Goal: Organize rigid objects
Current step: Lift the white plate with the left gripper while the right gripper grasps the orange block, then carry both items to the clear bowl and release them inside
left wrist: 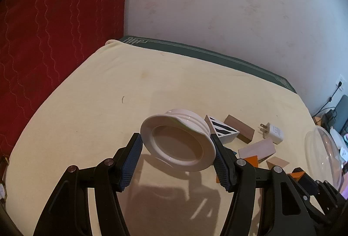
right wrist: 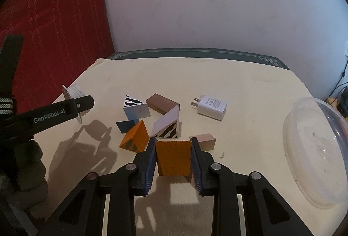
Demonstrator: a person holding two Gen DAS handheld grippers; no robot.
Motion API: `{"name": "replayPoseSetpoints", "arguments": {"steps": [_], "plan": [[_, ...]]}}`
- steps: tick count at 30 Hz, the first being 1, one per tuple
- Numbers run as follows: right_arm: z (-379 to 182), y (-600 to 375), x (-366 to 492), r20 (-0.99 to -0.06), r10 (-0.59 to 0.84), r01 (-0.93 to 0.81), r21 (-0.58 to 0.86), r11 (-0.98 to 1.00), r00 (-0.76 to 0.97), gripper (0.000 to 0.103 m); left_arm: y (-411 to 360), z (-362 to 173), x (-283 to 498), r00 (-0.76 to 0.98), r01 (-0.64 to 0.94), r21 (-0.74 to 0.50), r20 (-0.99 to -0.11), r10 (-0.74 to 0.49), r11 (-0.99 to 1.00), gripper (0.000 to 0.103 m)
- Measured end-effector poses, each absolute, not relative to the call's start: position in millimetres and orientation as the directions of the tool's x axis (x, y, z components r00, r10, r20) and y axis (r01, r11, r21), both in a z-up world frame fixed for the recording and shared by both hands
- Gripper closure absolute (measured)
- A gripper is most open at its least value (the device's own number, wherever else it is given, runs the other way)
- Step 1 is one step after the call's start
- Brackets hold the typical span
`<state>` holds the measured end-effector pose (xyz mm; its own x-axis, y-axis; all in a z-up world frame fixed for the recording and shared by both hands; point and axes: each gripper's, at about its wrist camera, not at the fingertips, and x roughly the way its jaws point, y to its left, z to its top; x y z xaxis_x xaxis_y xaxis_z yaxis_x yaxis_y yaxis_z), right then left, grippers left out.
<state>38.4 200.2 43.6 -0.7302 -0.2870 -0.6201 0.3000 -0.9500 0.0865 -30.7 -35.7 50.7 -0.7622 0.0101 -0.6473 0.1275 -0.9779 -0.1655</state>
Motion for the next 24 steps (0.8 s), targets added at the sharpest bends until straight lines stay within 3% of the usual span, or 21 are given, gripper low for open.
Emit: {"name": "replayPoseSetpoints", "arguments": {"steps": [11, 24], "plan": [[60, 221, 45, -0.577, -0.261, 0.242, 0.111, -0.964, -0.774, 0.072, -29, 49, -30, -0.764, 0.122, -0.155, -0.645, 0.007, -0.980, 0.040], [76, 297, 53, -0.530, -0.116, 0.041, 0.152, -0.988, -0.840, 0.072, -6, 55, -18, -0.766, 0.089, -0.138, -0.642, 0.021, -0.986, 0.040]]}}
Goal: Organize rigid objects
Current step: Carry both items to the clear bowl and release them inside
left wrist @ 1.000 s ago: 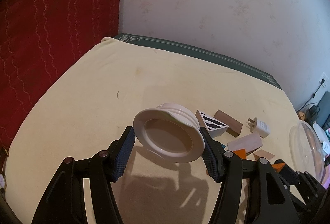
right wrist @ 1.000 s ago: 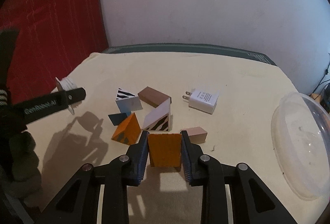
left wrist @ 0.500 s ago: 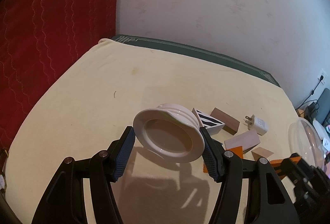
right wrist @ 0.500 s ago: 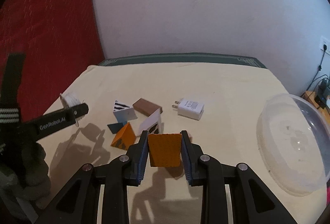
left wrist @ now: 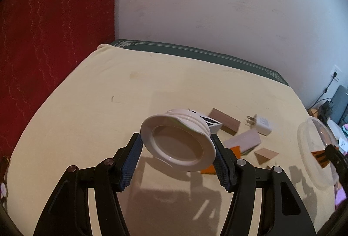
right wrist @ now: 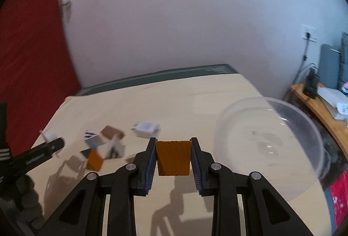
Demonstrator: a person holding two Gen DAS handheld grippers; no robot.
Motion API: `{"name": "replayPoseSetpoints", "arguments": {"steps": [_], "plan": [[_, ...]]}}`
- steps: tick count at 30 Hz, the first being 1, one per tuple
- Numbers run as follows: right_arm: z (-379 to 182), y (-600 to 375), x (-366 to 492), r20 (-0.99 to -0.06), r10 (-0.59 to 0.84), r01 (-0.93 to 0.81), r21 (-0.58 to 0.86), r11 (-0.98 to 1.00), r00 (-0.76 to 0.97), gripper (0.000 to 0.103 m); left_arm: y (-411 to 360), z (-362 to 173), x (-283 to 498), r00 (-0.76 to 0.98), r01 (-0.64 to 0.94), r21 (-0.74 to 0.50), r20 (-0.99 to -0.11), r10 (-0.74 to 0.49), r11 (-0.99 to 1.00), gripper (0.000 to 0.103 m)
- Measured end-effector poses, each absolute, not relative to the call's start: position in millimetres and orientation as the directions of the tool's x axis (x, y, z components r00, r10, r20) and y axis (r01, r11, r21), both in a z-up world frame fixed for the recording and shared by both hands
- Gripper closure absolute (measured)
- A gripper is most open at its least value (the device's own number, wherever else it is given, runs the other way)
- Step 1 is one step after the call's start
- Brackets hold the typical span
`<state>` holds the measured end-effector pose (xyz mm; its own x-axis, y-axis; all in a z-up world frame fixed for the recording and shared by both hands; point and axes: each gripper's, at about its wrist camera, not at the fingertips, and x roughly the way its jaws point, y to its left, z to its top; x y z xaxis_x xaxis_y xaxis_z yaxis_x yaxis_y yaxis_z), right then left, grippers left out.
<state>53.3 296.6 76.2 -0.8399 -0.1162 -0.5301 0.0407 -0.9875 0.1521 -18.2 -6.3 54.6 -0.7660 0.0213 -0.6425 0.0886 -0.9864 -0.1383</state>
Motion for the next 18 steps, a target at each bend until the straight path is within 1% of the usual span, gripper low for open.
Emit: {"name": "replayPoseSetpoints", "arguments": {"steps": [10, 18], "plan": [[79, 356, 56, -0.506, 0.012, -0.118, 0.177, -0.977, -0.862, 0.072, 31, 66, -10, -0.769, 0.018, -0.118, -0.636, 0.062, -0.993, 0.040], [71, 398, 57, -0.516, 0.101, -0.227, 0.186, -0.956, -0.851, 0.072, 67, 81, -6, -0.779, -0.050, -0.093, -0.620, 0.097, -0.994, 0.040]]}}
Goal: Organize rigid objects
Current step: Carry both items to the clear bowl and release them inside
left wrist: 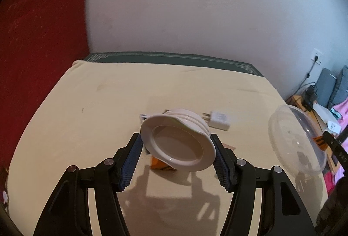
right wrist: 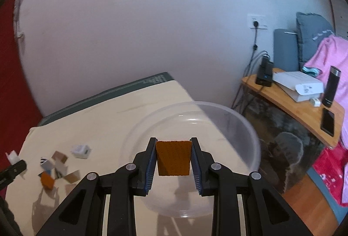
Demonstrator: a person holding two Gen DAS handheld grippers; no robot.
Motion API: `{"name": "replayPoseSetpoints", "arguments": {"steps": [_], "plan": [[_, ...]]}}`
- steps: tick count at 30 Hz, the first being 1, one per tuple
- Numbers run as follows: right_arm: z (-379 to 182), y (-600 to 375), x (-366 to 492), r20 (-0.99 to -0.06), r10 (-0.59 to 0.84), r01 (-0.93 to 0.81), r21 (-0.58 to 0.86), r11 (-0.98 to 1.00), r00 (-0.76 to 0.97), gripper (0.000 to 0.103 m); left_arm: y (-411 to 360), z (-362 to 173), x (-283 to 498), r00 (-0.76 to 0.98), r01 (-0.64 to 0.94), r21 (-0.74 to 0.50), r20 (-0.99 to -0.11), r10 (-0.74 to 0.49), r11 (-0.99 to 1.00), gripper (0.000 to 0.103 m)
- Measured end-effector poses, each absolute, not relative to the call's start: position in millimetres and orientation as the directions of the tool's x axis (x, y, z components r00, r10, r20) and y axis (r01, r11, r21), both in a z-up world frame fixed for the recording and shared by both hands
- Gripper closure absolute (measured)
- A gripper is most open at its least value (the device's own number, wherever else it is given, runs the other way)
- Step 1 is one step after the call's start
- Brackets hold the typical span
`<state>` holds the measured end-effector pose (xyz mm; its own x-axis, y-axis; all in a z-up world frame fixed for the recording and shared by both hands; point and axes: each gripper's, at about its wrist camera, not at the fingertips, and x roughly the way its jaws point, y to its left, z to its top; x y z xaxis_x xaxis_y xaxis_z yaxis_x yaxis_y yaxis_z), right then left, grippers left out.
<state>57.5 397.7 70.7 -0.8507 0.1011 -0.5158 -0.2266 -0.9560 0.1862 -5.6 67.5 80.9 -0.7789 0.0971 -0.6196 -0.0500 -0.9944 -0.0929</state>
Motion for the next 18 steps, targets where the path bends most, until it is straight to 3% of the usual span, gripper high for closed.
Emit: {"name": "replayPoseSetpoints", "arguments": {"steps": [6, 8, 10, 18], "plan": [[65, 418, 56, -0.522, 0.128, -0.270, 0.205, -0.941, -0.843, 0.071, 92, 86, -7, -0.774, -0.098, -0.079, -0.621, 0.126, -0.992, 0.040], [62, 425, 55, -0.526, 0.137, -0.291, 0.222, -0.930, -0.840, 0.053, 101, 87, -7, -0.770, -0.115, -0.074, -0.624, 0.136, -0.991, 0.040], [61, 430, 58, -0.522, 0.152, -0.314, 0.237, -0.919, -0.840, 0.045, 109, 88, -7, -0.766, -0.133, -0.069, -0.626, 0.147, -0.989, 0.040], [57, 436, 61, -0.509, 0.211, -0.370, 0.233, -0.899, -0.834, 0.045, 152, 90, -10, -0.735, -0.236, -0.065, -0.641, 0.222, -0.970, 0.040]]}}
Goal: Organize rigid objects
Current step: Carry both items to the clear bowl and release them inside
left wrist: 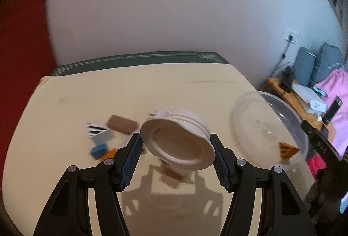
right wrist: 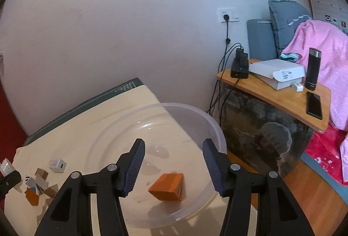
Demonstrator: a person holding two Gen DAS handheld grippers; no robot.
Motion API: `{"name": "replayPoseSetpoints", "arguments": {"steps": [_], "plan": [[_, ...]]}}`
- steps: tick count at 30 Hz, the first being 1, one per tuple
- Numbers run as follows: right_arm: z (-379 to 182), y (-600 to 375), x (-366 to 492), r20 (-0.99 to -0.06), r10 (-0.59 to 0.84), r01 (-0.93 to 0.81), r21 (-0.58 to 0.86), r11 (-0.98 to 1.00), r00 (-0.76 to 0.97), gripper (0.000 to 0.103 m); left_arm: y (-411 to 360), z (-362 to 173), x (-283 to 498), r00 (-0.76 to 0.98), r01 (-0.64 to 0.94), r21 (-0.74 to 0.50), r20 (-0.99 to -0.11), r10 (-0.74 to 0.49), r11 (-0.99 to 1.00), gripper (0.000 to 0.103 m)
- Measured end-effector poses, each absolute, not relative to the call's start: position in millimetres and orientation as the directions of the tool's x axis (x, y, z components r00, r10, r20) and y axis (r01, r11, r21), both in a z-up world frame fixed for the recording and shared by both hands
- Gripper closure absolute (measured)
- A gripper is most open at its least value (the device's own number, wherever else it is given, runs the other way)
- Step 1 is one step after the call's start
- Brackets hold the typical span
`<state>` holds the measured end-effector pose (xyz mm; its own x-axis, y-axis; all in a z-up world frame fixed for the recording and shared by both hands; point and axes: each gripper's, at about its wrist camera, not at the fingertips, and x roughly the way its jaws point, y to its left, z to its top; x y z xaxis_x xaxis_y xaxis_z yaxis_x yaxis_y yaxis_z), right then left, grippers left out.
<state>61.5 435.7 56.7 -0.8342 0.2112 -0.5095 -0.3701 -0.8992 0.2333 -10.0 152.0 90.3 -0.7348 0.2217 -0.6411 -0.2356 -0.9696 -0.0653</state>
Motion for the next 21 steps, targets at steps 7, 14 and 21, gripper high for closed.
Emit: {"name": "replayPoseSetpoints", "arguments": {"steps": [7, 14, 21], "plan": [[55, 443, 63, -0.507, 0.234, -0.403, 0.253, -0.880, -0.830, 0.045, 196, 87, -12, -0.681, -0.360, -0.096, -0.653, 0.332, -0.928, 0.040], [49, 454, 65, -0.517, 0.259, -0.444, 0.274, -0.853, -0.816, 0.042, 234, 83, -20, -0.620, -0.456, -0.131, -0.662, 0.420, -0.880, 0.040], [44, 455, 63, -0.533, 0.256, -0.452, 0.278, -0.848, -0.807, 0.041, 263, 80, -29, -0.580, -0.500, -0.152, -0.673, 0.460, -0.853, 0.040]]}}
